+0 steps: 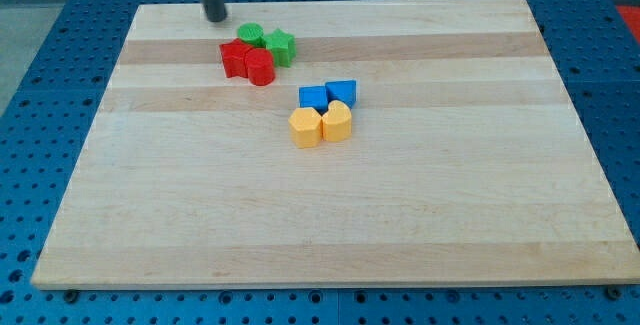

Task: Move your arm to the top of the blue triangle

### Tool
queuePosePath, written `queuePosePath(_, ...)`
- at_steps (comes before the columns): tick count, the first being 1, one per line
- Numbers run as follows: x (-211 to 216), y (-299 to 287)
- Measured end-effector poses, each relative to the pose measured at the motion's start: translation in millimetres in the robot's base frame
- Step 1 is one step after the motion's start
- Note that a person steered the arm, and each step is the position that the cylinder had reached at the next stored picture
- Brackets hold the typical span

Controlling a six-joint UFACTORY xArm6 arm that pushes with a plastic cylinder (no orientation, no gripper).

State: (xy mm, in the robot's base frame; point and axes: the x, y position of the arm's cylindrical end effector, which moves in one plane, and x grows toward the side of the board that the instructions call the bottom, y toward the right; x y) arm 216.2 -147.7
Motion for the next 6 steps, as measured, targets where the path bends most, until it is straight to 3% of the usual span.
queuePosePath(2,12.1,186.6)
queuePosePath(3,55.5,221.4)
queuePosePath(4,97.6,229.3)
queuePosePath(6,138.6,186.6)
